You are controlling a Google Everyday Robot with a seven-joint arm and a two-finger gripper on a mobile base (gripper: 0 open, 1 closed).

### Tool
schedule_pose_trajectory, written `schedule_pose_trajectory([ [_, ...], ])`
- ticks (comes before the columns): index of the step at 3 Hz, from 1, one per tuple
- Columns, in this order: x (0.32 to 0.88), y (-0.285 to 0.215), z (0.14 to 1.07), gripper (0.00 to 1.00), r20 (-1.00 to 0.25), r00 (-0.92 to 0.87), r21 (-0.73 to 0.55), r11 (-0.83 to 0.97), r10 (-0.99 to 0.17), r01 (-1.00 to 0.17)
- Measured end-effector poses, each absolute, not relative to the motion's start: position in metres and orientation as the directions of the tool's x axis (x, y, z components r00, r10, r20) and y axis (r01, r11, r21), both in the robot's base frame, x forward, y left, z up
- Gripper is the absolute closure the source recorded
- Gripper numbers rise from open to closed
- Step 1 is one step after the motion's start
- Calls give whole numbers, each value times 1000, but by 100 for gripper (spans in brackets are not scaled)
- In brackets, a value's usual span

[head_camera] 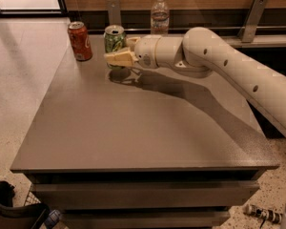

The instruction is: Move green can near coke can

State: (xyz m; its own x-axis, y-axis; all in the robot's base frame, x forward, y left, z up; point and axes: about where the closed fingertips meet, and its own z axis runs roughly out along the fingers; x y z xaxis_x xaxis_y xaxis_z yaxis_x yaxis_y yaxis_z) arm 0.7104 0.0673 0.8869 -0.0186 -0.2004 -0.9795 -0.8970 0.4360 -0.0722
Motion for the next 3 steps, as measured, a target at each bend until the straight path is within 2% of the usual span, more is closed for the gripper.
schedule_pose_trajectory([
  [2,769,96,881,100,-970,-20,-71,365,-241,-928],
  [3,774,101,877,100,-963,-16,-86,365,-268,-927],
])
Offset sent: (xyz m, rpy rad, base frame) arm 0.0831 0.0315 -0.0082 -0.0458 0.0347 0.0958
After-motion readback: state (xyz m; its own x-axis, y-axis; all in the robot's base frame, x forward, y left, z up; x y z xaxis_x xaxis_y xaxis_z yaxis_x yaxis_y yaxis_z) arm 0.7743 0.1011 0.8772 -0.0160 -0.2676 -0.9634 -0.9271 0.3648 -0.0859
